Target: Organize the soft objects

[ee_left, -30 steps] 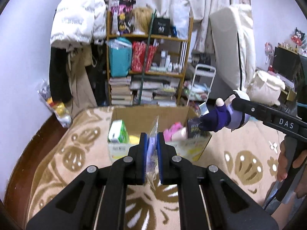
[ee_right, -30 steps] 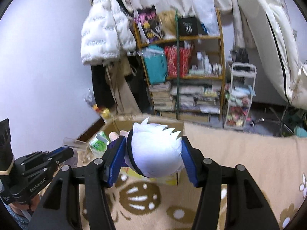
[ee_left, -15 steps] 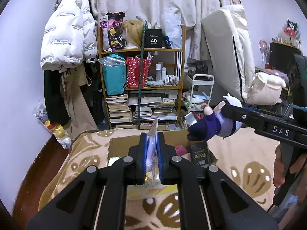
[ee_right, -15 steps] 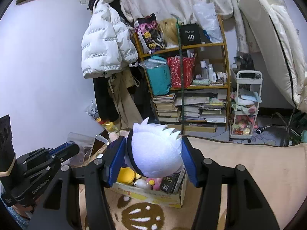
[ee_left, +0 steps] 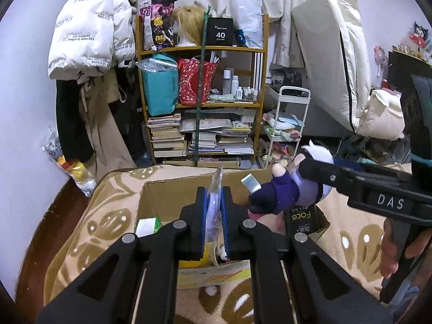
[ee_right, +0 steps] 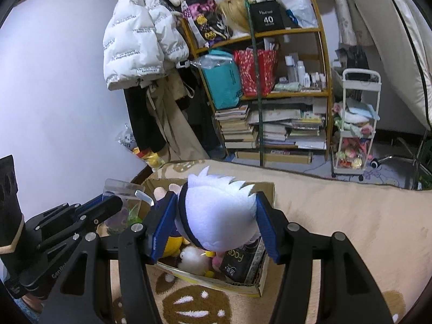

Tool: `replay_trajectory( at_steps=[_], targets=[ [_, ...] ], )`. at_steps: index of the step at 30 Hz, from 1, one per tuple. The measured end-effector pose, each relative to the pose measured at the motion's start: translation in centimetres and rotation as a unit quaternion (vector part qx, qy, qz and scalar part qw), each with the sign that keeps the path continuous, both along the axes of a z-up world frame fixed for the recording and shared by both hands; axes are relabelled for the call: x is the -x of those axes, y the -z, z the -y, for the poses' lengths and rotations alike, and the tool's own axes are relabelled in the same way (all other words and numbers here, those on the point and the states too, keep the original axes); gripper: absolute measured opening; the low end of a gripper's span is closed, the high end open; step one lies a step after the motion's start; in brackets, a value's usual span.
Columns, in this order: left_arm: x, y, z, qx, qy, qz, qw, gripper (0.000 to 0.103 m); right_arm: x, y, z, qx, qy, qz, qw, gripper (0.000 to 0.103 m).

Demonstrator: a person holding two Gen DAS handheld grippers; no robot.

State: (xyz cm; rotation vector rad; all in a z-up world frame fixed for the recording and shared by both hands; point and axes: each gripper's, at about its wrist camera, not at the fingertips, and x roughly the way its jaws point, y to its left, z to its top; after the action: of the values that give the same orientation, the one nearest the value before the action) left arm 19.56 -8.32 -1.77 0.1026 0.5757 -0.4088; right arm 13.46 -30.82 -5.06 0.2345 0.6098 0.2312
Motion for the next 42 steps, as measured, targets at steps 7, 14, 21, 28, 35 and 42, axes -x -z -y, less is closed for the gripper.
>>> replay_trajectory(
  at_steps=[7,14,21,28,35,42],
  targets=[
    [-0.4,1.0,0.8,-0.028,0.006,0.001,0.9996,0.019,-0.8,1.5,-0.2,0.000,-0.009,-0.026,1.000,0.065],
    [-0.5,1.1,-0.3,-0.030,-0.023,-0.014,0.9992,0.025,-0.4,1.7,-0.6,0.000,-0.021,-0.032,0.999,0.078],
    [0.5,-0.2,-2.1,-0.017,-0.040,-0.013,0.9990,0.040,1.2,0.6,0.3,-0.011,-0.003,-0.024,1.000,0.092],
    [2.9,-1.7,-3.1,-0.019,-0.046,0.006,0.9987,0.054,3.2,-1.1,1.1,-0.013,0.010,-0.006,1.000,0.103],
    [6.3,-3.4,-4.2,-0.025,-0.057,0.033,0.9975,0.086,5.9,-3.0,1.0,-0.008,0.013,0.011,1.000,0.103],
    [10.0,-5.0,-5.5,-0.026,-0.052,0.050,0.9970,0.097,9.0,-4.6,0.5,0.016,0.011,0.023,1.000,0.103]
  ],
)
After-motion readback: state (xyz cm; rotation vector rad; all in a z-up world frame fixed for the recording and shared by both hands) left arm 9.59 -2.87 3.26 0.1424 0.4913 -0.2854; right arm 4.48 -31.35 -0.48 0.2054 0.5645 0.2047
